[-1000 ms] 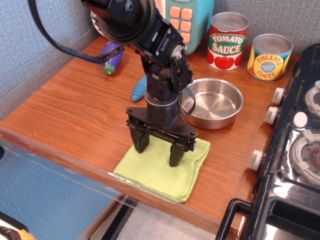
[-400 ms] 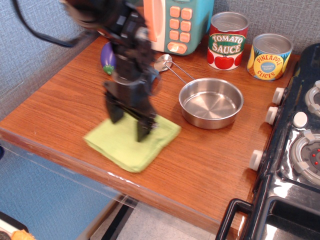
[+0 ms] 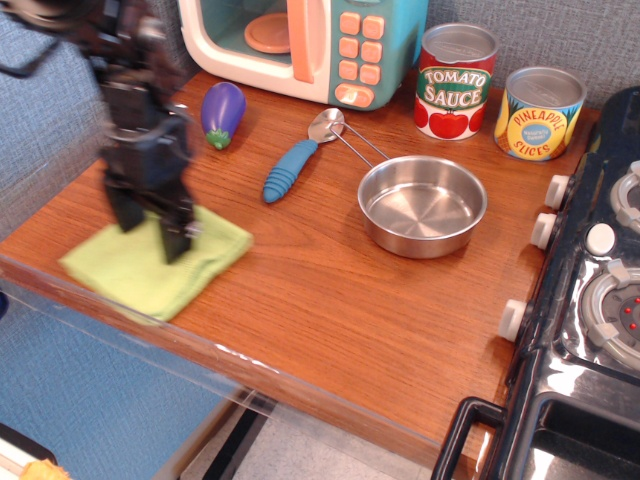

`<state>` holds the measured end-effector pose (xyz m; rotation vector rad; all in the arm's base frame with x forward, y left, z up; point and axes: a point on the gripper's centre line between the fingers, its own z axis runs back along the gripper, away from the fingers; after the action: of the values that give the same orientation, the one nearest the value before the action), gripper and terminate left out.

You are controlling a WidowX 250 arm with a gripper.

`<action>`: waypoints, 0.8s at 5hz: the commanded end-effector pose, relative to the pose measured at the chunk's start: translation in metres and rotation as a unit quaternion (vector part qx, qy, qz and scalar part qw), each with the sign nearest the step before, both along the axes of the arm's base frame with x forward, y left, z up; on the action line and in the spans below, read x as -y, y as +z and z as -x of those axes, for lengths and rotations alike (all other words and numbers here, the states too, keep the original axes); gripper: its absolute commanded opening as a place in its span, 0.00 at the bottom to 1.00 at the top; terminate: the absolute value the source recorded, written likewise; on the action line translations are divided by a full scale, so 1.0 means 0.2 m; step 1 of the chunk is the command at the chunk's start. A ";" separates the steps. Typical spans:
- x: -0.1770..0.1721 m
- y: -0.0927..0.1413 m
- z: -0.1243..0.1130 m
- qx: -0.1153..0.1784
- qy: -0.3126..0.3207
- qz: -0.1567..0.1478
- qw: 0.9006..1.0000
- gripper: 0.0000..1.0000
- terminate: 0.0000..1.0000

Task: Move the towel and place bottom right of table

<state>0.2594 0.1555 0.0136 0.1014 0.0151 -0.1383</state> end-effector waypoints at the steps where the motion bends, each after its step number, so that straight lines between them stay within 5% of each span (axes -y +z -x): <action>1: -0.17 0.06 -0.05 0.012 0.025 0.003 1.000 1.00 0.00; 2: -0.07 0.13 -0.07 0.038 -0.014 0.011 0.999 1.00 0.00; 4: -0.01 0.34 -0.09 0.085 0.016 0.024 0.996 1.00 0.00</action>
<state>0.2690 0.1537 0.0589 0.0207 -0.0896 -0.0875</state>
